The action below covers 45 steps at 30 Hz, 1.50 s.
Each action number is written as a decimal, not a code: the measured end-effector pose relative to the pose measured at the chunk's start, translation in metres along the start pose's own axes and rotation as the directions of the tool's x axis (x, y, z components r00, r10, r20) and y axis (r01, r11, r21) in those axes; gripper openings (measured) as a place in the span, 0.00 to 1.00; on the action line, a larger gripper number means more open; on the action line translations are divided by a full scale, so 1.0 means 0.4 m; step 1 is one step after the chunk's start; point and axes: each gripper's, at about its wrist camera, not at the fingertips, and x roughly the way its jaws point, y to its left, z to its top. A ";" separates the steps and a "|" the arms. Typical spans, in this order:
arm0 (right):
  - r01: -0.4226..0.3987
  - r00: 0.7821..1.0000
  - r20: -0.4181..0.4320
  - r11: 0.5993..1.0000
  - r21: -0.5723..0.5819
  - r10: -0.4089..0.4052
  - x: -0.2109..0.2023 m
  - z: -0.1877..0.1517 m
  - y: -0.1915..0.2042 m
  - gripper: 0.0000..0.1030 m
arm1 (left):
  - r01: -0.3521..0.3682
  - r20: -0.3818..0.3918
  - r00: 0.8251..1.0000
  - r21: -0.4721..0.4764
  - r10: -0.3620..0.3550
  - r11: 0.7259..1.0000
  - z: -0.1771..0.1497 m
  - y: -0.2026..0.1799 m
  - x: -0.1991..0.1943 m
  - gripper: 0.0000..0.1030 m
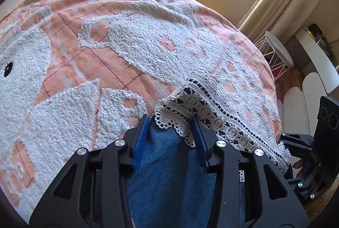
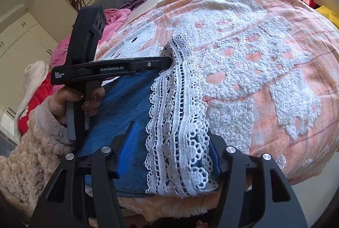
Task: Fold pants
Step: 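Grasp the lace-trimmed waist edge with the left gripper, then lift the lace edge with the left gripper and fold it over the pants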
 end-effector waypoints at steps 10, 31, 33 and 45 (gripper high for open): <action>-0.010 1.000 0.026 0.996 -0.088 0.012 -0.011 0.012 0.079 0.19 | -0.036 0.020 0.999 0.007 0.036 0.999 -0.005 -0.021 -0.027 0.15; -0.164 0.984 -0.132 0.903 -0.396 0.121 0.106 -0.066 0.502 0.19 | 0.064 0.285 0.958 -0.338 0.037 0.939 -0.288 0.193 -0.421 0.06; -0.189 0.977 -0.170 0.893 -0.408 0.130 0.143 -0.088 0.533 0.19 | 0.065 0.275 0.960 -0.402 0.052 0.913 -0.337 0.233 -0.441 0.07; -0.087 0.991 -0.129 0.857 -0.508 0.024 0.127 -0.190 0.579 0.41 | 0.111 0.252 0.968 -0.440 0.003 0.891 -0.421 0.238 -0.451 0.47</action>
